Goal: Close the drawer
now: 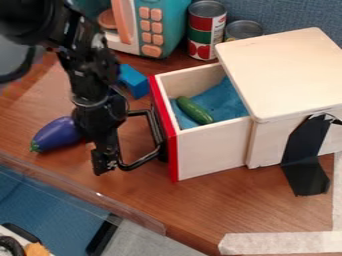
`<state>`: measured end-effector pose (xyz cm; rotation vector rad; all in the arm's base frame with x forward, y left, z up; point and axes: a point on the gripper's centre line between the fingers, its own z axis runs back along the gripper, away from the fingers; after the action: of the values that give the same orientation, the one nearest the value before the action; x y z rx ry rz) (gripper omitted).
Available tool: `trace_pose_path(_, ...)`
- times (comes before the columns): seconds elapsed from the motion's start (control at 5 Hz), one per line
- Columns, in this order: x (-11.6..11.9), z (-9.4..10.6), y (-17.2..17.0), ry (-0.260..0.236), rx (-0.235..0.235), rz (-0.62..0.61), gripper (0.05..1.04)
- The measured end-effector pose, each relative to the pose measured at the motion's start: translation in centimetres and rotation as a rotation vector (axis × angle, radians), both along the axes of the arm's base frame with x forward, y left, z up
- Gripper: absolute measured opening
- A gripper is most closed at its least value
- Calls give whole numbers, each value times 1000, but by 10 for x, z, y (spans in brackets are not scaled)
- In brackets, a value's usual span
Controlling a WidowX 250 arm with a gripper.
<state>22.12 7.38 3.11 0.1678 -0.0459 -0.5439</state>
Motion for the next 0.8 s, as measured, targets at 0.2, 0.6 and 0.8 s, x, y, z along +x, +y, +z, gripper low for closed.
trace_pose_path(0.2,10,-9,-8,-4,8,7,999)
trace_pose_path(0.6,31,1,-26,-31,-28,29,999)
trace_pose_path(0.8,43,6,-36,-36,-44,40,999)
